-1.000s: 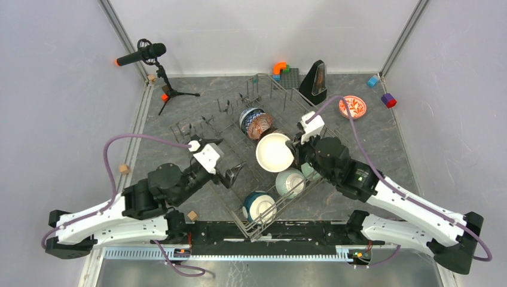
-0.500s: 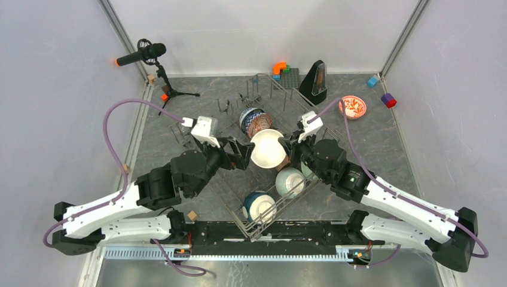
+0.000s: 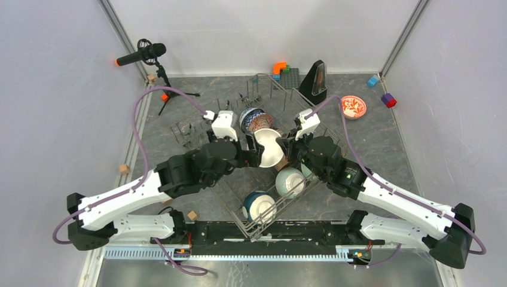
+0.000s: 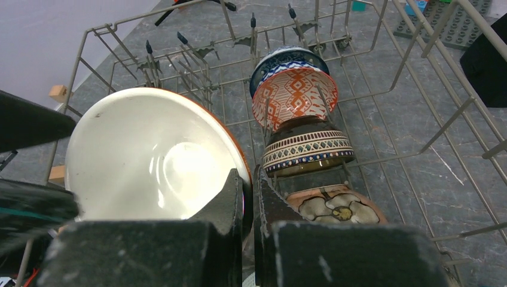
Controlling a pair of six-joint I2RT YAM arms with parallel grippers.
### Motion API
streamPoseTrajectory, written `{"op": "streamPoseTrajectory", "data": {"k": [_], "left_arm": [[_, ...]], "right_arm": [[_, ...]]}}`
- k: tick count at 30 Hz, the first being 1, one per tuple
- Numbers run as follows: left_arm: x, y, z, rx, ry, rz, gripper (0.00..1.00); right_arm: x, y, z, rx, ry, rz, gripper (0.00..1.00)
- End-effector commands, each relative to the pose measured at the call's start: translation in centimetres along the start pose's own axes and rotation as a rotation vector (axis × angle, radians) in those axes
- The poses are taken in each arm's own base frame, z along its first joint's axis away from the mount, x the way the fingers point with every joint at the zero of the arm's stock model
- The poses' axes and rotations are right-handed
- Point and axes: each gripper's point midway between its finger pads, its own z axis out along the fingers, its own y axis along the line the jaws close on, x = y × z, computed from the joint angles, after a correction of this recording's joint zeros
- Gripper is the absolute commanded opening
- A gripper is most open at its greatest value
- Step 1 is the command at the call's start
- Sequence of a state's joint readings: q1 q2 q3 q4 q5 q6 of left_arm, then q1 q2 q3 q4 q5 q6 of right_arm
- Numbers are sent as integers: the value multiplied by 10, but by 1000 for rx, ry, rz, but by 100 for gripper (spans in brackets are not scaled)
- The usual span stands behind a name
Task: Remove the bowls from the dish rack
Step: Place the bowl at the center of the board.
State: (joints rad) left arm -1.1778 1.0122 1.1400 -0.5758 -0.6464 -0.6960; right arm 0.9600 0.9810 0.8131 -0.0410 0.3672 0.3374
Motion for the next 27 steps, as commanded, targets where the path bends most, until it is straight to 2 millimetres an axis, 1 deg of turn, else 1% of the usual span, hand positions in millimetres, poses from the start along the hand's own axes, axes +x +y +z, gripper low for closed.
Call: {"op": "streamPoseTrajectory", "data": {"k": [1, 4, 6, 9, 12, 14, 15, 18, 22, 24, 25, 26, 27], "left_arm": [[5, 0, 6, -33, 29, -37, 100], [10, 4, 10, -39, 20, -43, 90], [11, 5, 12, -40, 13, -48, 80], [13, 6, 15, -42, 11, -45, 68], [16, 7, 19, -49, 15, -30, 59], [18, 10, 22, -64, 7, -28, 56], [18, 11, 23, -64, 1, -29, 52], [17, 9, 24, -53, -15, -28, 36], [19, 5, 27, -25, -15, -12, 3], [20, 5, 27, -25, -13, -11, 2], [20, 6, 27, -27, -14, -13, 2], [20, 7, 27, -29, -17, -18, 2], [19, 8, 26, -32, -21, -24, 2]], "right_arm": [[-43, 11, -5, -29, -105, 73, 0], [-40, 11, -6, -34, -102, 73, 0], [-38, 10, -6, -35, -100, 75, 0], [-36, 11, -6, -41, -99, 78, 0], [-37, 13, -7, -49, -101, 81, 0], [-38, 13, -8, -54, -106, 82, 0], [-39, 13, -8, -57, -111, 83, 0], [-41, 13, -10, -60, -116, 85, 0], [-38, 15, -9, -68, -107, 77, 0], [-36, 17, -9, -82, -93, 67, 0], [-34, 18, -8, -85, -84, 59, 8], [-36, 20, -8, -95, -85, 48, 17], [-31, 19, -9, -92, -56, 30, 28]]}}
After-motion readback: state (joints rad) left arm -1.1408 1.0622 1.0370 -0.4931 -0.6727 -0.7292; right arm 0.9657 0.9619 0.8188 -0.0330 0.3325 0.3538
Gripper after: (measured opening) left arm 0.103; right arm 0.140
